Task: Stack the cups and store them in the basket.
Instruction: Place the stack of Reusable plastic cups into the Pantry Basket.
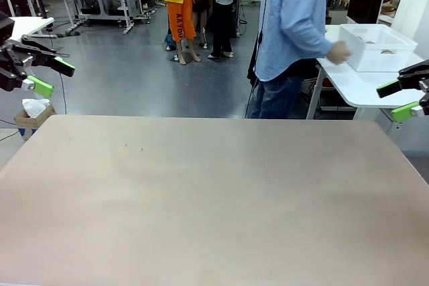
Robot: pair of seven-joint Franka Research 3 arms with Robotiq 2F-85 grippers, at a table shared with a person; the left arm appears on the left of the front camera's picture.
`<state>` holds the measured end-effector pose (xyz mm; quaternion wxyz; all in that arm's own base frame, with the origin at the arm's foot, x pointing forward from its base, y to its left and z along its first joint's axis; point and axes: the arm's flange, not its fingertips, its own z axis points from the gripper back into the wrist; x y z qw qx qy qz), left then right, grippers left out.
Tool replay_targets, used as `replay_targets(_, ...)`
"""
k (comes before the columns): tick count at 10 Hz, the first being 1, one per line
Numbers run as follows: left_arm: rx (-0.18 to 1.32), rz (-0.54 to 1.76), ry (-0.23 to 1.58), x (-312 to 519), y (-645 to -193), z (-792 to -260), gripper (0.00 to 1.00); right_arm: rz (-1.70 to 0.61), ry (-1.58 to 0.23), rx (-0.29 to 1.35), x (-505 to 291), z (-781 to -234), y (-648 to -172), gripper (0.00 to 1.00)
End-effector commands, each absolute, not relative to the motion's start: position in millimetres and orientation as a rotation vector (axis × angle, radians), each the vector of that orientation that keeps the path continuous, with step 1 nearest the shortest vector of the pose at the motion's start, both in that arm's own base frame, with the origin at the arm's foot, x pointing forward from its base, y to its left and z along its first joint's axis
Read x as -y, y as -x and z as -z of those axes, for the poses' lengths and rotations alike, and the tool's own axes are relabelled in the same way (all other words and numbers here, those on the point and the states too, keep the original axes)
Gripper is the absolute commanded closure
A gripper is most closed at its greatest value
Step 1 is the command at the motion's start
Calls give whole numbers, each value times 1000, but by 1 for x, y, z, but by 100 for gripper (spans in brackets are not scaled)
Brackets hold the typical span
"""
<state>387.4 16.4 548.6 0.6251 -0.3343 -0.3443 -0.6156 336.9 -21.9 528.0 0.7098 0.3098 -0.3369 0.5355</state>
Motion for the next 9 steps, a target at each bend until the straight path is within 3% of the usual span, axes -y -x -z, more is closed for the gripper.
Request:
replay_targets(1, 784, 1423, 766, -17, -388, -551, 0, -1184, -705, 764, 22, -531, -338, 0)
replay_targets(9, 784, 1423, 766, -17, -388, -551, 0, -1184, -705, 764, 22, -531, -338, 0)
